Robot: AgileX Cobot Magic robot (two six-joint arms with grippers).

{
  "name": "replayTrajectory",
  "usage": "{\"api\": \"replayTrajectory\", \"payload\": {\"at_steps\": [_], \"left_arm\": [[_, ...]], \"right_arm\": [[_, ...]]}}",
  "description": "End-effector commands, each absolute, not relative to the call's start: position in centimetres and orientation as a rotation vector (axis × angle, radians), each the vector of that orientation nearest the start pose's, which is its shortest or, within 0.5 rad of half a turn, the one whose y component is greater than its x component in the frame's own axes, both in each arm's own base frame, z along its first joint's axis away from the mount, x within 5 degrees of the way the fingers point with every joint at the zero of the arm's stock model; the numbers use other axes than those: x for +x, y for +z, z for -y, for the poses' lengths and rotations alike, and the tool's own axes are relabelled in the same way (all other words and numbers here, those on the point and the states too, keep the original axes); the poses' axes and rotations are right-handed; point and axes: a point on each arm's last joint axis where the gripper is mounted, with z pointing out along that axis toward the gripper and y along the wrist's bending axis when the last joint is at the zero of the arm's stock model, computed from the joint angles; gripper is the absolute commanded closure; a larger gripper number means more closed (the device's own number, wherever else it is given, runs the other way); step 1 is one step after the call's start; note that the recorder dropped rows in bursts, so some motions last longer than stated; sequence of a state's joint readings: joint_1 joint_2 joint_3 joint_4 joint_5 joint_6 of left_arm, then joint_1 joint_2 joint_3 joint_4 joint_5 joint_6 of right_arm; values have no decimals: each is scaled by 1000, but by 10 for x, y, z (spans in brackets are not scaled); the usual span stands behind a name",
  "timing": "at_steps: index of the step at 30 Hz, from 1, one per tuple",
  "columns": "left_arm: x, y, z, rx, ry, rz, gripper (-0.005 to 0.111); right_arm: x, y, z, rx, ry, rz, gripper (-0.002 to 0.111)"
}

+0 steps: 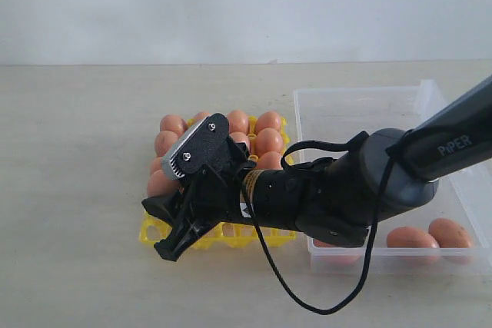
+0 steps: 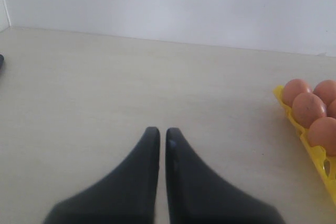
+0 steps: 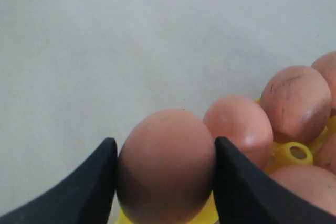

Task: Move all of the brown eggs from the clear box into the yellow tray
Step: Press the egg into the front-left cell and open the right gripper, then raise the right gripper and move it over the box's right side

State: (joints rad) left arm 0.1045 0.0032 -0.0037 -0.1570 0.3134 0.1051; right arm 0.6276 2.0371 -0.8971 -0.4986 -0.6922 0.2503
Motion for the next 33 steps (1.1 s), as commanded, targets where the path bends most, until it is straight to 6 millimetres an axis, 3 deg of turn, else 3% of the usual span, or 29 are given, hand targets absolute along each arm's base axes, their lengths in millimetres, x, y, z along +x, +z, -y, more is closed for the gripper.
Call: {"api": "replayTrajectory", "payload": {"at_steps": [1,4,6,22,25,29,31,33], "left_arm": [[54,185,-1,-96,3,-1791,103],[54,185,-1,-96,3,-1791,103],[54,185,-1,-96,3,-1791,103],[54,185,-1,-96,3,-1791,103],[54,185,-1,-96,3,-1791,103],[54,185,-1,-96,3,-1791,103],[54,185,-1,-96,3,-1791,103],[54,185,-1,-96,3,-1791,103]], "right_arm": [[295,121,-249,-958,615,-1768,86],[295,120,-248,-959,607,-1784,66],[295,119,-247,-960,602,-1795,61],[295,117,-246,-969,581,-1823,61],[295,135,-246,-948,588,-1773,61],[290,195,-237,-892,537,-1700,63],[285,220,-220,-822,437,-1818,76],[280,234,-195,-818,280,-1953,98]]}}
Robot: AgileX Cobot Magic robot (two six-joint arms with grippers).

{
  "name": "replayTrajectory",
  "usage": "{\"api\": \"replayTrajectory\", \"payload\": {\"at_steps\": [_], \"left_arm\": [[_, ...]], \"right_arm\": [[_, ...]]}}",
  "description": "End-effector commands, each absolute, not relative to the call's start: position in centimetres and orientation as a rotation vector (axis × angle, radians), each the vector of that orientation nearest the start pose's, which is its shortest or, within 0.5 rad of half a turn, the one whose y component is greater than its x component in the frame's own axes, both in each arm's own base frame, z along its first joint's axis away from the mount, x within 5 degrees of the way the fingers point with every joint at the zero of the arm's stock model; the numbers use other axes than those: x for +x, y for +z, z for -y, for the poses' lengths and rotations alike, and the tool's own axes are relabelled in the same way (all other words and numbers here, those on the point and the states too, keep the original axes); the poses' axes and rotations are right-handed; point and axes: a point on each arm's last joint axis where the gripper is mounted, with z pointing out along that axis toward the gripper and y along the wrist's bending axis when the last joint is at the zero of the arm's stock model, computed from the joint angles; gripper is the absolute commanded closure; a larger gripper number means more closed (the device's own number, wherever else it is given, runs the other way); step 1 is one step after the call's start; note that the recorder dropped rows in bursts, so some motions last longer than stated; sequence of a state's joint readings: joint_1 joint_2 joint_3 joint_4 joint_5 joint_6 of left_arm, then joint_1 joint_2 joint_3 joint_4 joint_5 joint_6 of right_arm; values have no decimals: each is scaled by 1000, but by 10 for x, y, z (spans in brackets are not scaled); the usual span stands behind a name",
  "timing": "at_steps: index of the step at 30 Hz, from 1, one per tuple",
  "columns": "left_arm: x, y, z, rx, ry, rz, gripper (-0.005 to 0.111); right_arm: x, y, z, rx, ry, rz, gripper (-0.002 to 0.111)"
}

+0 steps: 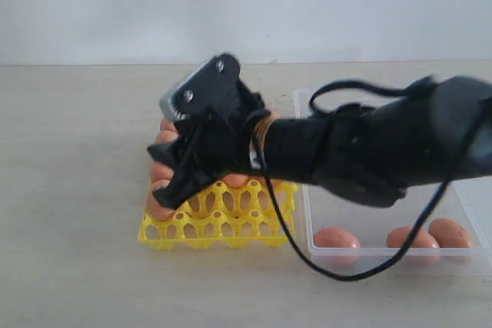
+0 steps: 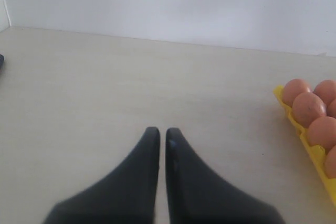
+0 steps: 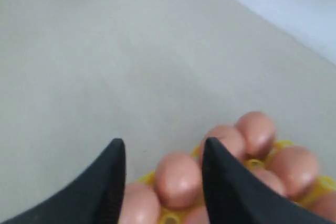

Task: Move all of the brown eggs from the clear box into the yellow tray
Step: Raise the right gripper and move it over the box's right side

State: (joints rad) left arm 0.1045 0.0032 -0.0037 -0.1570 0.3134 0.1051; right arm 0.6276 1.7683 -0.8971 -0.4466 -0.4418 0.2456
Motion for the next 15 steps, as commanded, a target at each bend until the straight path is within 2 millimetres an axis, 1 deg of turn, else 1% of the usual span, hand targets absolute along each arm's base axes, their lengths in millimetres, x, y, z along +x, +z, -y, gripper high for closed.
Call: {"api": "replayTrajectory", "payload": {"at_steps": [1,3,4,5,6,7,8,9,10,12,13,15], "left_arm": [[54,185,-1,-96,3,-1791,103],[54,185,-1,-96,3,-1791,103],[54,185,-1,-96,3,-1791,103],[54,185,-1,-96,3,-1791,103],[54,185,-1,-96,3,-1791,103],[54,185,-1,-96,3,-1791,103],[54,185,-1,-96,3,-1791,103],[54,185,-1,-96,3,-1791,103],[54,185,-1,-96,3,-1791,103],[54,185,-1,-96,3,-1791,103],[54,185,-1,-96,3,-1791,103],[54,185,-1,-96,3,-1791,103]], "right_arm": [[278,236,-176,-816,174,-2071,108],[281,233,-139,-728,25,-2269,108],[283,230,-118,-646,-43,-2369,108],[286,228,-100,-537,-76,-2444,108],[287,226,-80,-362,-88,-2533,108],[287,223,-63,-239,-90,-2607,108],[283,220,-52,-203,-96,-2684,108],[278,216,-44,-232,-81,-2770,108],[271,214,-40,-297,-29,-2854,108],[260,212,-45,-475,151,-2939,108],[257,212,-50,-554,228,-2940,108],[258,214,-56,-662,295,-2884,108]]}}
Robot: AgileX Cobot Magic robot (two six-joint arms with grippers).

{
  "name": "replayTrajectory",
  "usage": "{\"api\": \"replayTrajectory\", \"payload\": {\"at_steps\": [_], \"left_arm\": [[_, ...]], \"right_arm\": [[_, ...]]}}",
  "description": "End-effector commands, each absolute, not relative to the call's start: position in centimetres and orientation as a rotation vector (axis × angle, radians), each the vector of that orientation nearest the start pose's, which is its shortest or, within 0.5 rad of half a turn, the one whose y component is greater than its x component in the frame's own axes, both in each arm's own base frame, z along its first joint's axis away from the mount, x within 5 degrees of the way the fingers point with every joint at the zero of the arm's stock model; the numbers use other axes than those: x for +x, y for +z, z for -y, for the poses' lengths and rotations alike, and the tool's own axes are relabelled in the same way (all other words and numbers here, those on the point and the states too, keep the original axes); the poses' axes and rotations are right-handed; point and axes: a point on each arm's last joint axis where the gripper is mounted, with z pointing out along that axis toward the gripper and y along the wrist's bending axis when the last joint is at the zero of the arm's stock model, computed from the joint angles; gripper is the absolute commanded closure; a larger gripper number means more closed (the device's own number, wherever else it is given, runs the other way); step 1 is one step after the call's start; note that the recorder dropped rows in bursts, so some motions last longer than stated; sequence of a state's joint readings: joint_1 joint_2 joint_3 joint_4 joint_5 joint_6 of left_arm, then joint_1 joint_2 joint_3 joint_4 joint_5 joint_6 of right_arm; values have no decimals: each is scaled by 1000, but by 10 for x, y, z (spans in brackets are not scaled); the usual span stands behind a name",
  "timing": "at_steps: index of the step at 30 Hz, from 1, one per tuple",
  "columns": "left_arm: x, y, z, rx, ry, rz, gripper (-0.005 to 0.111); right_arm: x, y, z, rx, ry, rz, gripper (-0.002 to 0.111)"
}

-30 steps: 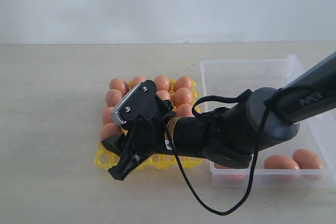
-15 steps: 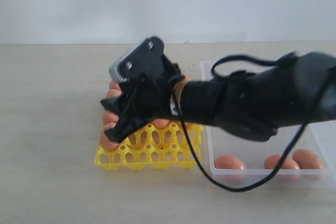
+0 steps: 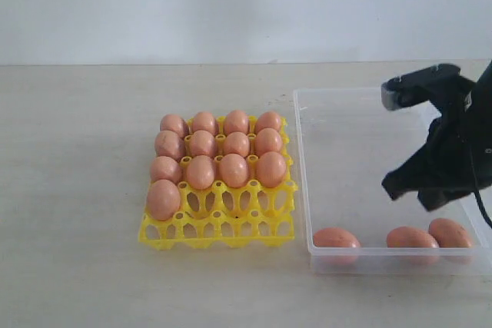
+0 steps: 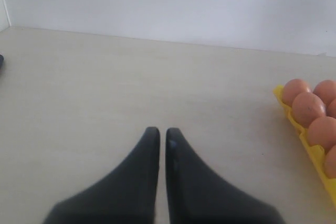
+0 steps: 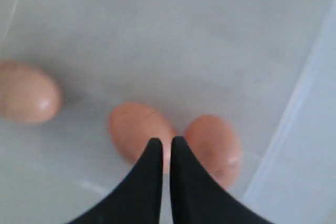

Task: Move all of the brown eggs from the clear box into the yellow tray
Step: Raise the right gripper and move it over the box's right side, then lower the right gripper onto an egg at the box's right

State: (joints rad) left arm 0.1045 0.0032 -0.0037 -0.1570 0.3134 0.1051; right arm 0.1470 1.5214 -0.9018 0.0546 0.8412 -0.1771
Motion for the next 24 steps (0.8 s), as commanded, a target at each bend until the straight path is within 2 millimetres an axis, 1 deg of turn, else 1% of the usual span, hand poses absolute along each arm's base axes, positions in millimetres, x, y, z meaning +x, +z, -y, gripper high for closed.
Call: {"api": "replayTrajectory", "payload": {"at_steps": [1,2,3,4,5,7,8,9,10,15,16,19,22,24], "left_arm": [[54,185,-1,-96,3,-1791,103],[54,185,-1,-96,3,-1791,103],[54,185,-1,-96,3,-1791,103],[54,185,-1,-96,3,-1791,103],[54,185,-1,-96,3,-1791,103],[54,185,-1,-96,3,-1791,103],[54,185,-1,-96,3,-1791,103],[54,185,-1,-96,3,-1791,103],[54,185,-1,-96,3,-1791,103],[54,185,-1,-96,3,-1791,103],[54,185,-1,-96,3,-1791,103],[54,185,-1,-96,3,-1791,103],[54,185,-1,-96,3,-1791,103],[54,185,-1,-96,3,-1791,103]], "right_arm": [[260,214,-57,-690,299,-2849,108],[261,214,-56,-696,290,-2832,108],[263,214,-56,-701,269,-2820,104],[263,214,-55,-704,256,-2821,98],[262,214,-55,-704,256,-2831,90],[260,214,-55,-712,265,-2848,70],[260,214,-55,-712,265,-2848,62],[260,214,-55,-707,264,-2846,56],[261,214,-55,-683,261,-2842,53],[267,210,-54,-663,232,-2818,53],[268,207,-53,-671,222,-2831,53],[272,187,-50,-671,179,-2931,53],[273,178,-49,-686,171,-2966,53],[274,175,-45,-683,102,-2990,53]]}}
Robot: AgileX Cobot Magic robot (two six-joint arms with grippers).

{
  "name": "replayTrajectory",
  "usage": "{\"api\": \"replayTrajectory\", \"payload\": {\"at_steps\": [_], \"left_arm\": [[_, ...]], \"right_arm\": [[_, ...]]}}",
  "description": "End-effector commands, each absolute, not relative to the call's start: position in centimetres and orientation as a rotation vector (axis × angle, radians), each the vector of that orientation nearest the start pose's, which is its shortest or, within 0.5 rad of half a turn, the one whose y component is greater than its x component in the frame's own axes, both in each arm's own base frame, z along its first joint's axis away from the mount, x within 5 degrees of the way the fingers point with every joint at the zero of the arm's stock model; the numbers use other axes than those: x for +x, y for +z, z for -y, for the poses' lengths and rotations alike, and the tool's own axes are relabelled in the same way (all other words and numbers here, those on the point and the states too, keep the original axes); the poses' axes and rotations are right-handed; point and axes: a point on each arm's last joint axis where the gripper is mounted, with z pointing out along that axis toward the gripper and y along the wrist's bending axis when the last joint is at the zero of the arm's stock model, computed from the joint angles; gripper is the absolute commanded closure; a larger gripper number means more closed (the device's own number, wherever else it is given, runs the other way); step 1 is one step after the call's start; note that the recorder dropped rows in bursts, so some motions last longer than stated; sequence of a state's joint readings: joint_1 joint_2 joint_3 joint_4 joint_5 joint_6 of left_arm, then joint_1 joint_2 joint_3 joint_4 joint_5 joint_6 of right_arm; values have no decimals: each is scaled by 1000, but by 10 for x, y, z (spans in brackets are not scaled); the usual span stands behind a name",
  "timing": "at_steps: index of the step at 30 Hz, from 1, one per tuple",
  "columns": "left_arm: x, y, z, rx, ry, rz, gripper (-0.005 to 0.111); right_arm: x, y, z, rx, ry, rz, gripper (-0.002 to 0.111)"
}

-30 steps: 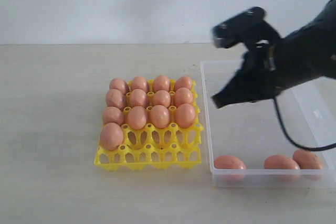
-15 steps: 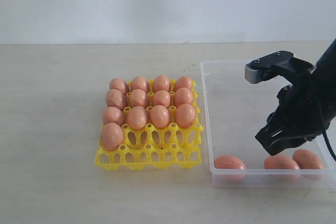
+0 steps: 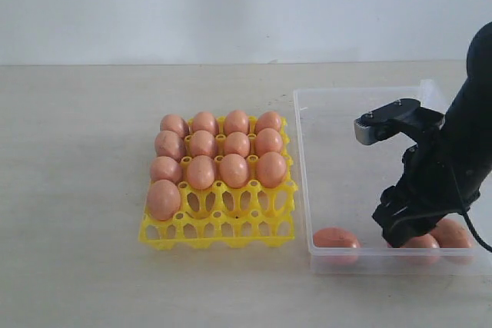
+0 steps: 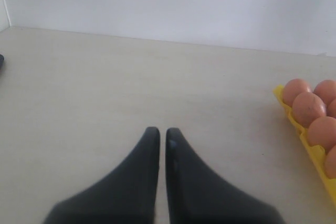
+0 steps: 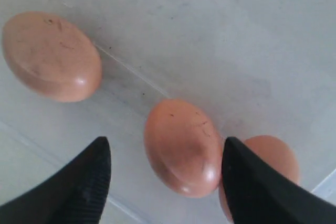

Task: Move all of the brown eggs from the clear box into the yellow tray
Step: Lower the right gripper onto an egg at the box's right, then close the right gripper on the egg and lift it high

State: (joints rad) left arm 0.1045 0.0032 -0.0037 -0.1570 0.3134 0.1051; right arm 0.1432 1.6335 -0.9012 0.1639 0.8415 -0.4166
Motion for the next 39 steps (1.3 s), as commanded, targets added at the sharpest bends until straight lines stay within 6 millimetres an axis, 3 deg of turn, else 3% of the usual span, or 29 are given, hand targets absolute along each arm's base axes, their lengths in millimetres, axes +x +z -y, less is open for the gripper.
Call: {"api": "replayTrajectory", "payload": {"at_steps": [1,6,15,18,23,27,30,39], "left_arm": [[54,185,-1,-96,3,-1791,103],[54,185,-1,-96,3,-1791,103],[54,185,-1,-96,3,-1791,103],[54,185,-1,-96,3,-1791,103],[54,185,-1,-96,3,-1791,103],[54,185,-1,-96,3,-1791,103],[54,185,-1,-96,3,-1791,103],[54,185,-1,-96,3,-1791,103]], "right_arm": [[275,171,-44,-674,87,-3007,53],[278,155,-45,-676,100,-3062,53],[279,142,-45,-682,100,-3100,55],[281,141,-45,-678,97,-3087,71],[283,141,-45,-670,91,-3066,108],[285,141,-45,-658,88,-3043,108],[289,147,-47,-633,98,-3017,108],[302,191,-48,-460,70,-2746,108]]}}
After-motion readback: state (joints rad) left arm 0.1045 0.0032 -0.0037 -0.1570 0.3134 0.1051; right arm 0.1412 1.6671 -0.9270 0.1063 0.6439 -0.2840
